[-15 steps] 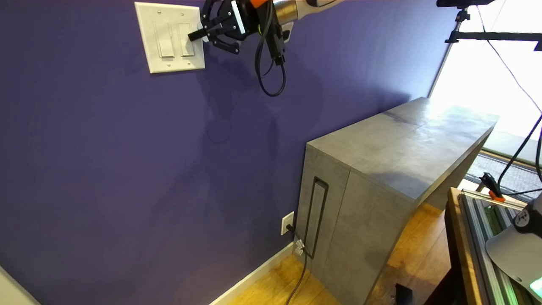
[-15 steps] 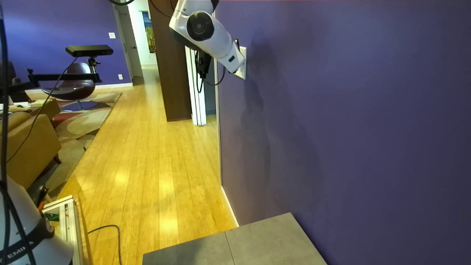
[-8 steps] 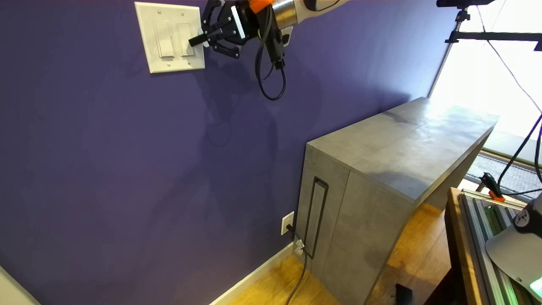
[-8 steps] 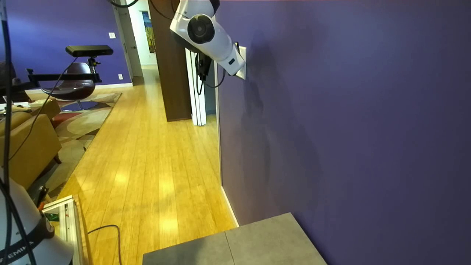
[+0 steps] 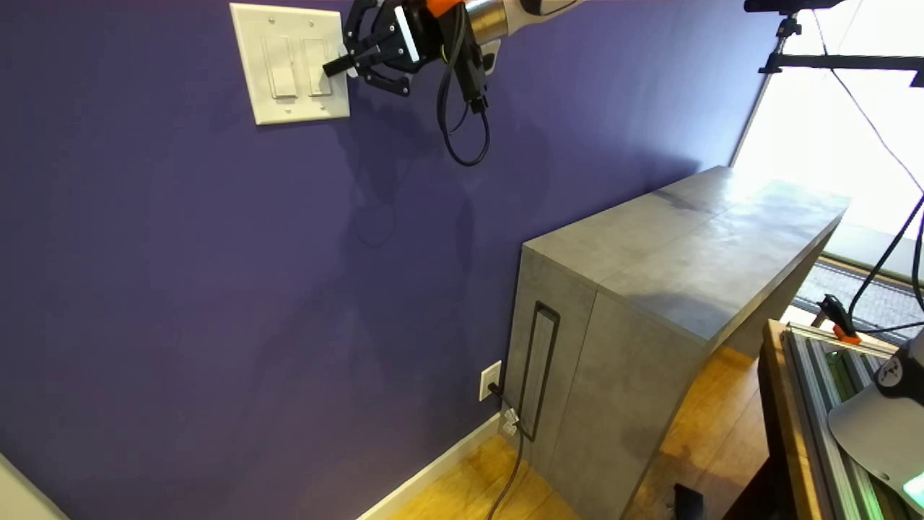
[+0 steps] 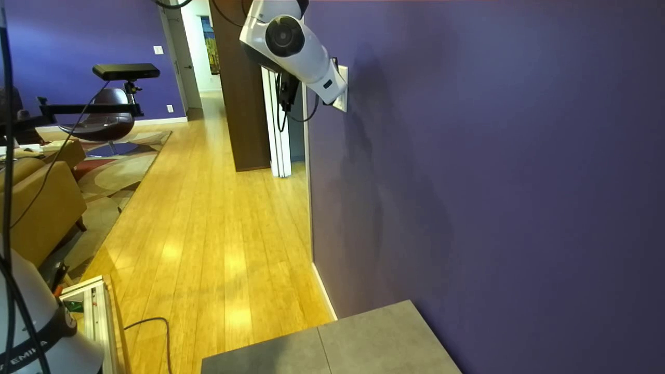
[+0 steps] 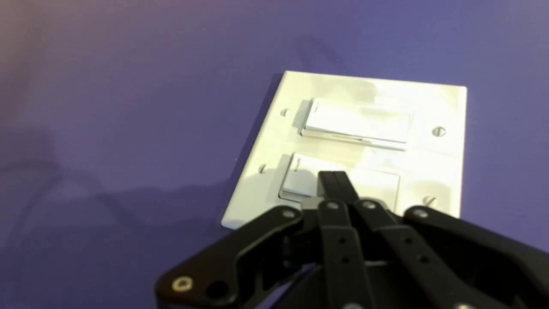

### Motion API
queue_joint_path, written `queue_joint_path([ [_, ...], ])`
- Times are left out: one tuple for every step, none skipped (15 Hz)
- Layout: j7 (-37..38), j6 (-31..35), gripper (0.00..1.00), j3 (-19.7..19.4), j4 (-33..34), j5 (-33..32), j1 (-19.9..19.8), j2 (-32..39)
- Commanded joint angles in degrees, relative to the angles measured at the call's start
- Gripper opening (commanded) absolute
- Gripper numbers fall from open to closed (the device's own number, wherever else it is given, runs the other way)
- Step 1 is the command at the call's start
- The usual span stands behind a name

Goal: Push the right light switch downwards

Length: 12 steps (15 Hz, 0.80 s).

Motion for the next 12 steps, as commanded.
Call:
queue_joint_path([
  [10.83,-1.24,0.00,-1.24,-4.38,-11.00,0.09,-5.23],
  [13.40,-1.44,0.00,-1.47,-5.15,-14.44,-0.02,-6.28],
  [15.85,-2.51,0.00,-1.67,-6.30,-17.71,-0.23,-7.85],
  [18.65,-4.03,0.00,-1.88,-7.69,-21.85,-0.34,-9.27],
  [21.98,-6.64,0.01,-2.62,-10.09,-27.21,0.17,-11.01],
  [24.13,-9.90,0.27,-2.31,-11.34,-31.25,-0.59,-12.37],
  [27.32,-13.01,0.27,-2.49,-11.98,-35.72,-0.74,-13.72],
  [30.20,-17.20,0.33,-2.72,-12.07,-40.04,-1.10,-15.11],
  [32.44,-21.05,0.39,-2.89,-11.90,-43.92,-1.49,-15.94],
  [34.99,-23.97,0.45,-2.99,-11.93,-48.70,-1.93,-16.61],
  [36.93,-28.23,0.53,-3.21,-11.10,-52.41,-2.39,-17.25],
  [39.62,-30.69,0.59,-3.22,-10.86,-57.40,-2.88,-17.96],
])
